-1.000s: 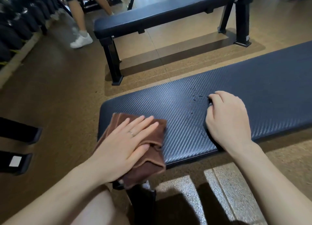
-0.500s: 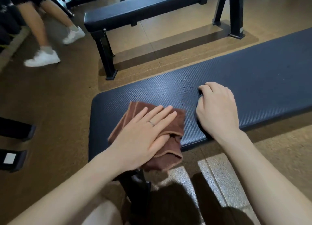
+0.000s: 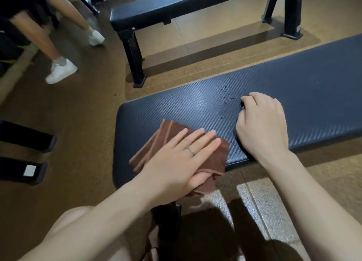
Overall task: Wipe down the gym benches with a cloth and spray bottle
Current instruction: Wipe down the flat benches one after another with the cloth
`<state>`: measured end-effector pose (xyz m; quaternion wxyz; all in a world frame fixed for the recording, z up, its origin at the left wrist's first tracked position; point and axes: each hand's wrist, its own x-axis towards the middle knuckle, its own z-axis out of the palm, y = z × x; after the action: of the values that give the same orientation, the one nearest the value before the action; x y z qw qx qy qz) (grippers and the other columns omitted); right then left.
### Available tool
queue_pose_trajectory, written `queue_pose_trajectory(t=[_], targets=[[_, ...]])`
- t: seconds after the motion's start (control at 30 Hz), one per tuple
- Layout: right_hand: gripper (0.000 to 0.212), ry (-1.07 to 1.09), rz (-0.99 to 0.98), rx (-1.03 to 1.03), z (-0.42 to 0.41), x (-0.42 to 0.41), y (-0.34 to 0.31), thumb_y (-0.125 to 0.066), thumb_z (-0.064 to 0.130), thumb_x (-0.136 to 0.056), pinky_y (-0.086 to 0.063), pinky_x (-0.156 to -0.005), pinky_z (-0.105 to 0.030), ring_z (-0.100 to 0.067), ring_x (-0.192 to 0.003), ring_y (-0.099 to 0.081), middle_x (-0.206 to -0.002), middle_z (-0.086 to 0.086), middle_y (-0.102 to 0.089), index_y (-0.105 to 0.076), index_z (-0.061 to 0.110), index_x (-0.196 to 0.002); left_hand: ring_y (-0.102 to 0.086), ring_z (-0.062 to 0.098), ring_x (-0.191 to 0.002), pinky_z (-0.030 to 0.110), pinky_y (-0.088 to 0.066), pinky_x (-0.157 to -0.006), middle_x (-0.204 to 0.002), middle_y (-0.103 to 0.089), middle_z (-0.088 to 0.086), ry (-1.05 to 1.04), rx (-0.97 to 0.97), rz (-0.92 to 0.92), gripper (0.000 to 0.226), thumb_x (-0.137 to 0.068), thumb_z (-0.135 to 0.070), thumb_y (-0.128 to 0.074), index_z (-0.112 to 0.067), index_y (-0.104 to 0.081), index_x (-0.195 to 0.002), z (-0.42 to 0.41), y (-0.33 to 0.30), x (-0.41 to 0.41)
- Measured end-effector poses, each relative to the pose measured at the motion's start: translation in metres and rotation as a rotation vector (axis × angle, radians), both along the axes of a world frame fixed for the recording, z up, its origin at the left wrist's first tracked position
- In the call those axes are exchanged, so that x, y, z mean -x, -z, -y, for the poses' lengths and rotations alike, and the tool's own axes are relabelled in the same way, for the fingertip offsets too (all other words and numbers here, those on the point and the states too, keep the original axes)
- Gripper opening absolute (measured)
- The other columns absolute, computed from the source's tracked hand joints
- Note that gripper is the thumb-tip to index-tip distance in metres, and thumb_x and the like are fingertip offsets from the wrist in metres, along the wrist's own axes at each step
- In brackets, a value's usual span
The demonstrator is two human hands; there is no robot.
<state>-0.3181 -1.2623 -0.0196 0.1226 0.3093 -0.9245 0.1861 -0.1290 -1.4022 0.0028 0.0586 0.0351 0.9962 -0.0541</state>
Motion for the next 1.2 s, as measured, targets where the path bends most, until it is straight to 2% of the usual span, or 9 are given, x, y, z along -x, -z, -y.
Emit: queue_pose_trajectory(t=[0.1,0.27,0.4,0.53,0.6,0.67,0.77,0.97,1.2], targets=[[0.048,-0.003,-0.005,0.003,0.0,-0.001,0.001,-0.029,0.022,-0.092,-0.041,-0.104,-0.051,-0.035,-0.117,-0.055,-0.122,-0.014,-0.064,-0.065,0.004,-0.118,0.007,0.005,-0.158,0.034,0.006,-0.128,-0.172,0.001,-0.014,-0.013,-0.083,0.003,0.068,-0.104,-0.057,-0.024,-0.035,-0.003,-0.164,0.016,-0.004,-0.013],[0.035,0.004,-0.01,0.004,0.001,0.0,0.002,-0.04,0.015,-0.095,-0.04,-0.105,-0.052,-0.036,-0.119,-0.055,-0.124,-0.015,-0.063,-0.065,0.003,-0.117,-0.008,0.0,-0.156,0.038,-0.007,-0.129,-0.168,-0.016,-0.023,-0.319,-0.313,-0.098,0.059,-0.103,-0.055,-0.025,-0.042,-0.022,-0.161,0.08,-0.015,-0.049],[0.032,0.015,-0.038,0.01,0.002,-0.001,0.005,-0.042,0.014,-0.093,-0.04,-0.104,-0.052,-0.038,-0.118,-0.055,-0.123,-0.017,-0.064,-0.065,0.003,-0.113,-0.024,0.014,-0.154,0.048,-0.02,-0.125,-0.166,-0.031,-0.012,-0.566,-0.275,-0.215,0.066,-0.098,-0.061,-0.023,-0.039,-0.031,-0.16,0.125,-0.011,-0.012],[0.029,0.021,-0.032,-0.015,0.001,-0.002,0.005,-0.047,0.011,-0.093,-0.041,-0.104,-0.052,-0.037,-0.118,-0.055,-0.124,-0.016,-0.063,-0.064,0.003,-0.114,-0.042,0.032,-0.142,0.053,-0.036,-0.115,-0.154,-0.047,0.0,-0.926,-0.463,-0.263,0.055,-0.097,-0.062,-0.032,-0.045,-0.044,-0.148,0.169,-0.007,0.035],[0.028,0.022,-0.026,-0.015,0.002,-0.001,0.004,-0.048,0.011,-0.093,-0.04,-0.105,-0.052,-0.037,-0.118,-0.055,-0.125,-0.016,-0.063,-0.064,0.003,-0.115,-0.05,0.038,-0.133,0.052,-0.041,-0.111,-0.145,-0.053,0.008,-0.992,-0.504,-0.276,0.057,-0.093,-0.065,-0.03,-0.044,-0.049,-0.143,0.174,-0.005,0.035],[0.028,0.029,-0.023,-0.015,0.002,-0.002,0.003,-0.048,0.011,-0.093,-0.04,-0.105,-0.052,-0.037,-0.118,-0.055,-0.126,-0.016,-0.063,-0.064,0.004,-0.115,-0.049,0.04,-0.135,0.048,-0.039,-0.113,-0.148,-0.05,0.013,-1.028,-0.556,-0.33,0.053,-0.102,-0.056,-0.034,-0.036,-0.044,-0.15,0.161,-0.002,0.02],[0.032,0.038,-0.024,-0.021,0.002,-0.003,0.004,-0.042,0.014,-0.094,-0.04,-0.105,-0.052,-0.037,-0.118,-0.055,-0.125,-0.016,-0.063,-0.064,0.004,-0.114,-0.036,0.035,-0.147,0.039,-0.027,-0.118,-0.161,-0.037,0.017,-1.147,-0.647,-0.394,0.059,-0.108,-0.042,-0.037,-0.023,-0.025,-0.163,0.123,0.001,-0.017],[0.038,0.031,-0.02,-0.016,0.003,-0.002,0.005,-0.038,0.017,-0.093,-0.039,-0.108,-0.054,-0.037,-0.12,-0.054,-0.127,-0.017,-0.063,-0.064,0.003,-0.118,-0.035,0.029,-0.148,0.036,-0.027,-0.117,-0.163,-0.036,0.009,-1.166,-0.639,-0.525,0.058,-0.108,-0.037,-0.042,-0.023,-0.027,-0.163,0.063,0.001,-0.057],[0.046,0.018,-0.01,0.002,0.0,-0.001,0.003,-0.033,0.02,-0.091,-0.041,-0.107,-0.054,-0.037,-0.12,-0.055,-0.126,-0.016,-0.063,-0.065,0.002,-0.118,-0.04,0.04,-0.143,0.053,-0.036,-0.111,-0.164,-0.031,0.012,-1.198,-0.382,-0.382,0.059,-0.109,-0.041,-0.029,-0.02,-0.022,-0.163,0.117,-0.005,0.02]])
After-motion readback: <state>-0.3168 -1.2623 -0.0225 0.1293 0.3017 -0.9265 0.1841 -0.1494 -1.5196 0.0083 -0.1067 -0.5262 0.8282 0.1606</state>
